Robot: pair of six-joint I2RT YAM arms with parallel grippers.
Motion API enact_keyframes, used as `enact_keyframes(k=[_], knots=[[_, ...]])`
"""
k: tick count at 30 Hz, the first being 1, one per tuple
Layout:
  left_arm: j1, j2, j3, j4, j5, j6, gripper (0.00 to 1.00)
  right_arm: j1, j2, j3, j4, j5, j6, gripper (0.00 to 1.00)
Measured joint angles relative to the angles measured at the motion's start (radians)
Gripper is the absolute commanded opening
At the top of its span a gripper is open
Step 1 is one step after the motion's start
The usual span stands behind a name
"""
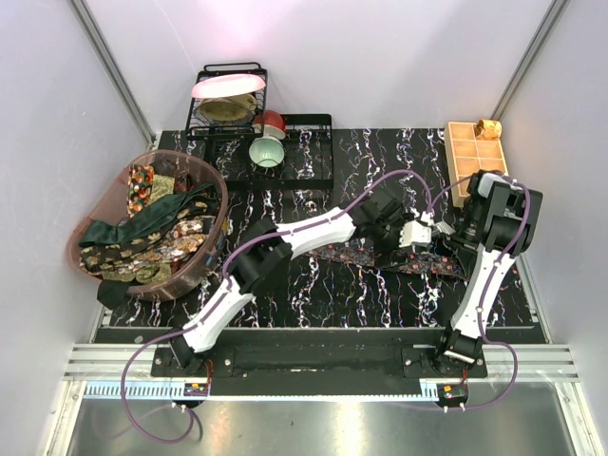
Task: Roll the ties
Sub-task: Flatten out the tie at the center of the board.
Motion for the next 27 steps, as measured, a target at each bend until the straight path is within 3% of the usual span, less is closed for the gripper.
enact_keyframes(k=[3, 4, 10, 11, 13, 14, 15, 16, 17, 21, 27], knots=[[-0.008, 0.053, 0.084, -0.006, -0.034, -0.023, 0.88, 0.015, -0.004, -0.007, 0.000, 0.001, -0.002, 0.31], [-0.011, 0.061, 0.100, -0.010, -0.043, -0.025, 0.75, 0.020, -0.005, -0.009, 0.000, 0.001, -0.002, 0.32], [-0.048, 0.071, 0.142, -0.108, -0.079, -0.008, 0.37, 0.038, -0.022, -0.024, 0.001, -0.016, -0.026, 0.36], [-0.052, 0.071, 0.142, -0.137, -0.082, -0.003, 0.26, 0.040, -0.026, -0.026, 0.001, -0.020, -0.029, 0.41], [-0.062, 0.071, 0.141, -0.195, -0.084, 0.008, 0.13, 0.047, -0.035, -0.032, 0.002, -0.039, -0.037, 0.49], [-0.064, 0.071, 0.135, -0.218, -0.083, 0.018, 0.01, 0.053, -0.042, -0.035, 0.002, -0.047, -0.039, 0.51], [-0.065, 0.071, 0.131, -0.235, -0.082, 0.018, 0.00, 0.058, -0.048, -0.037, 0.002, -0.057, -0.041, 0.53], [-0.064, 0.069, 0.124, -0.239, -0.071, 0.020, 0.00, 0.064, -0.056, -0.037, 0.002, -0.069, -0.044, 0.67], [-0.060, 0.063, 0.119, -0.245, -0.066, 0.020, 0.00, 0.068, -0.066, -0.035, 0.004, -0.080, -0.048, 0.71], [-0.018, 0.043, 0.089, -0.301, 0.058, -0.024, 0.00, 0.063, -0.101, 0.024, 0.021, -0.154, -0.059, 0.82], [0.081, 0.034, 0.079, -0.380, 0.146, -0.136, 0.00, -0.018, -0.116, 0.174, 0.192, -0.266, -0.059, 0.76]])
